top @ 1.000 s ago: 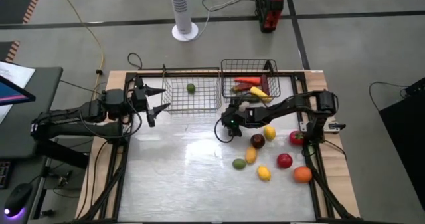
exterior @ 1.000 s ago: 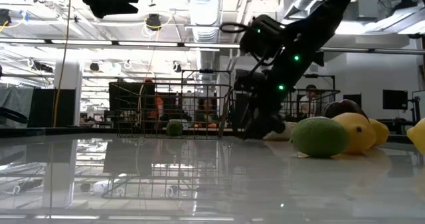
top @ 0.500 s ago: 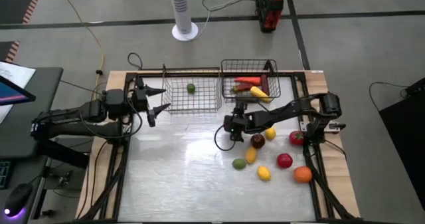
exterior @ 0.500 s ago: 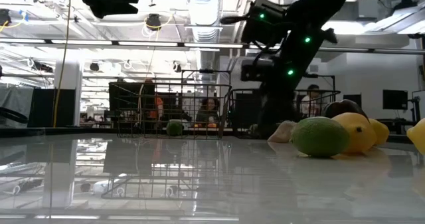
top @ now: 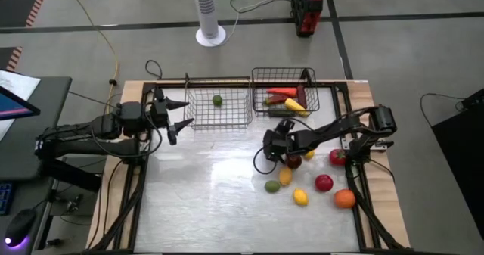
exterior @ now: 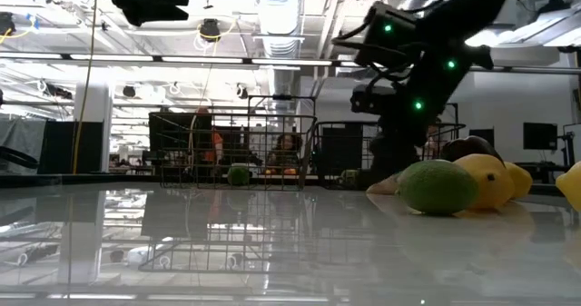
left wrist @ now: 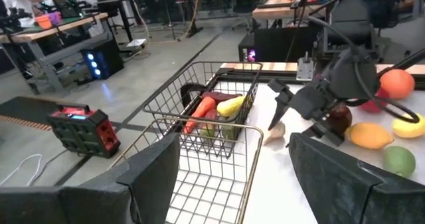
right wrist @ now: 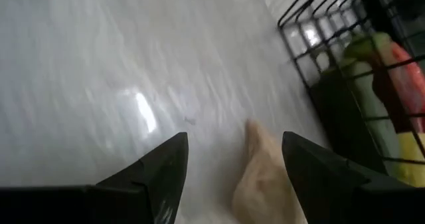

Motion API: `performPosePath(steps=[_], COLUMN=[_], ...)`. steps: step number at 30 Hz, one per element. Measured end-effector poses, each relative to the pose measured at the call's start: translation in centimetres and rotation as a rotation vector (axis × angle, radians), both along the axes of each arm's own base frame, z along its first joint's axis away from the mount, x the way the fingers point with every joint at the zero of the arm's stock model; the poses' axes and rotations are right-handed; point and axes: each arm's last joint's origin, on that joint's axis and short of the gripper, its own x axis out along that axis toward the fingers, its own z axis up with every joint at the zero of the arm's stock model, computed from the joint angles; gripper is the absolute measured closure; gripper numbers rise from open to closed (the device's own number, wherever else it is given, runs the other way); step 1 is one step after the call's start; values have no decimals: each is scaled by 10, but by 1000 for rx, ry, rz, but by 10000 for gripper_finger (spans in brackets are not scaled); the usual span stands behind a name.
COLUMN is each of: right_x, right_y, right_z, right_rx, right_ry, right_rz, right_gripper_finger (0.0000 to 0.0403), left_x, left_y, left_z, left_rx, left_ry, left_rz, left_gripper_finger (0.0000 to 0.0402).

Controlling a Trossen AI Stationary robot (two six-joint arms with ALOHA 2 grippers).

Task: Sort produce into baskets
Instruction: Put the garlic into the right wire basket

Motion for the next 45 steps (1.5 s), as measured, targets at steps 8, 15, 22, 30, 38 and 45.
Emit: performPosePath(steps=[8,15,22,30,38,45], right_x=[-12,-25,-35,-83,-104,-89], right_y=[0,2,16,10,3,-12], right_z=[-14,-13,31,41,2,-16], right_rx=[-1,42,35,33,121,126], right_ry=[-63,-133,-212,-325,-494,-567], right_rz=[-42,-51,-5,-201,-346,-442], right_gripper_finger=[133,133,134,134,134,134], left_x=[0,0,0,0,0,0], left_y=[0,0,0,0,0,0], left_z=[0,0,0,0,1,2], left_rx=[0,0,1,-4,-1,-4], left_ry=[1,2,-1,2,-17,-23], left_rz=[0,-1,7,5,5,5], left_gripper_finger=[129,129,129,129,129,129])
